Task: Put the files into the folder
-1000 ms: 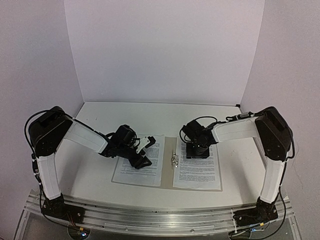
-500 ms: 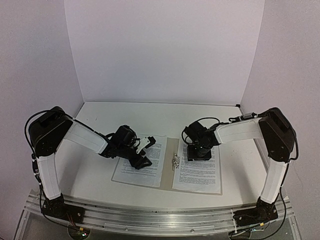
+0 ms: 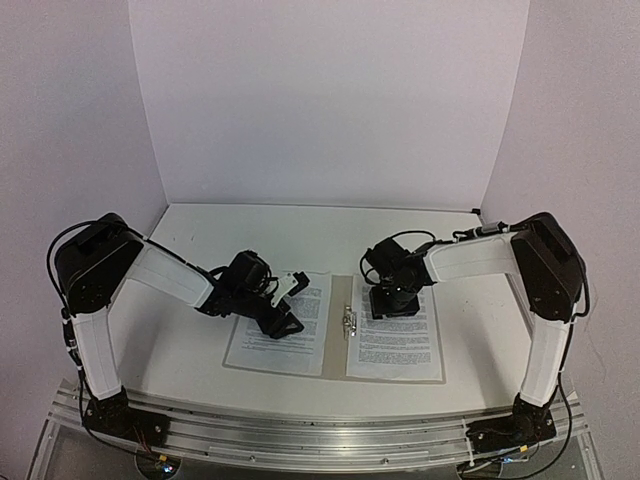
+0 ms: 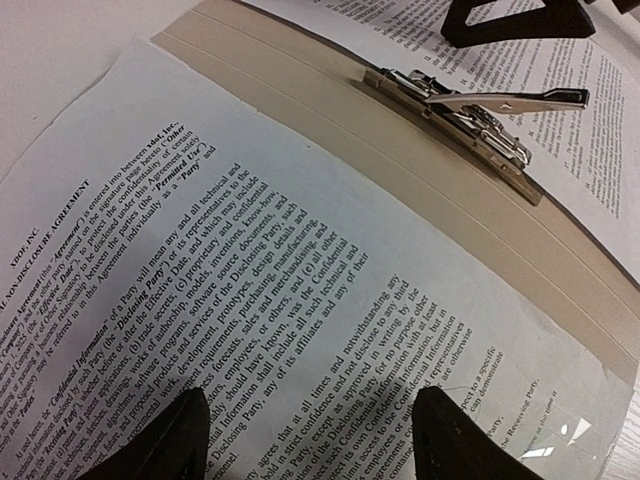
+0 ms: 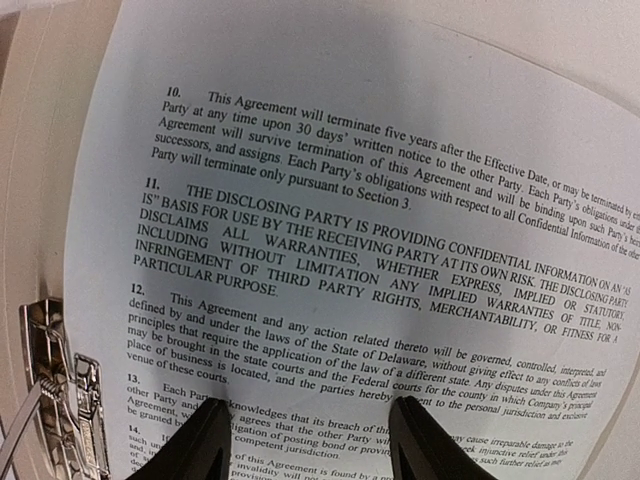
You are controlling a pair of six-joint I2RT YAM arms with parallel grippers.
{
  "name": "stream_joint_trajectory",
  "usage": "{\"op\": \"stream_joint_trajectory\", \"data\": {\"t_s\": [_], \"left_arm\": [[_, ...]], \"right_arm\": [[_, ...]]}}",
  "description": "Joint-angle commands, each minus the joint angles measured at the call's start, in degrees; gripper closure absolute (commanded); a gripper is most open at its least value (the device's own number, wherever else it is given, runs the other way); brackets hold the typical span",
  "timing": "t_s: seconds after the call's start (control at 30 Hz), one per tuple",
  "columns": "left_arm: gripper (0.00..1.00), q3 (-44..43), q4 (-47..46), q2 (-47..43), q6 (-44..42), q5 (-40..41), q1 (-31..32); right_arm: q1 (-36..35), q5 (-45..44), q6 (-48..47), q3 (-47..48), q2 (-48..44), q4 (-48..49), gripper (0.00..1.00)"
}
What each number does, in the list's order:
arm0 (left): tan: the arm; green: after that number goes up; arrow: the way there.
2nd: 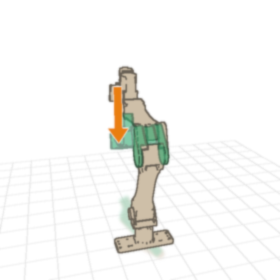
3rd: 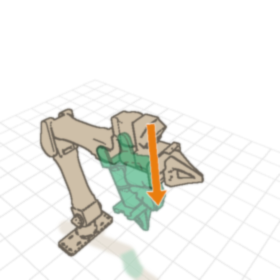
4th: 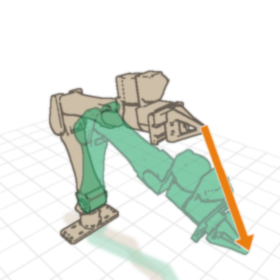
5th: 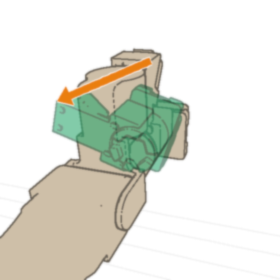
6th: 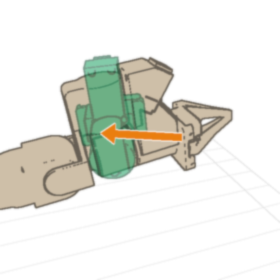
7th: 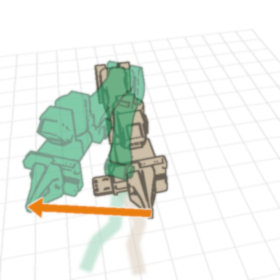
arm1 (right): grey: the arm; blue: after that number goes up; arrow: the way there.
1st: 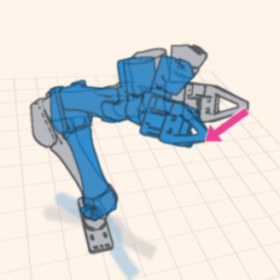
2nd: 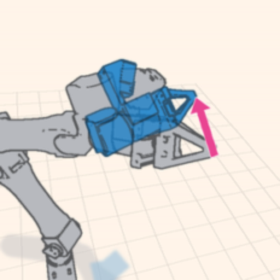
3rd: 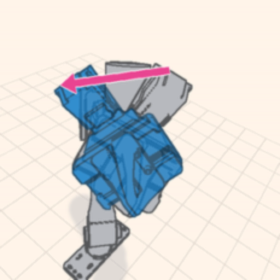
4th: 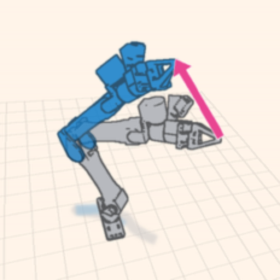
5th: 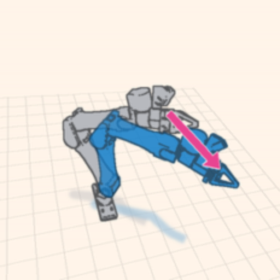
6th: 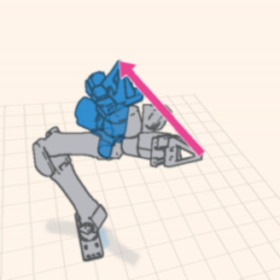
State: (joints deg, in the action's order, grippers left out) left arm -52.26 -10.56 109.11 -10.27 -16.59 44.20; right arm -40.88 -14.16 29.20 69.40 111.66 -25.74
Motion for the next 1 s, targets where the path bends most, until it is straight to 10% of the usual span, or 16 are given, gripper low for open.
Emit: {"op": "stream_joint_trajectory", "data": {"t_s": [0.0,0.3,0.67,0.97], "left_arm": [[0.30,1.1,1.6,-1.1,0.5,-0.9,0.4],[0.30,-3.8,6.0,-2.2,0.3,-2.4,0.3],[0.32,-5.6,-0.8,-0.9,2.7,-5.8,1.0],[0.33,-1.9,-7.4,0.4,8.6,-7.5,1.7]], "right_arm": [[0.1,2.2,-1.3,3.1,-0.1,-1.2,0.43],[0.0,5.0,-1.5,10.4,-3.5,-5.5,0.38],[-3.2,17.4,5.6,8.2,-5.5,1.6,0.81],[-3.2,23.2,11.4,3.9,-6.1,2.6,0.81]]}}
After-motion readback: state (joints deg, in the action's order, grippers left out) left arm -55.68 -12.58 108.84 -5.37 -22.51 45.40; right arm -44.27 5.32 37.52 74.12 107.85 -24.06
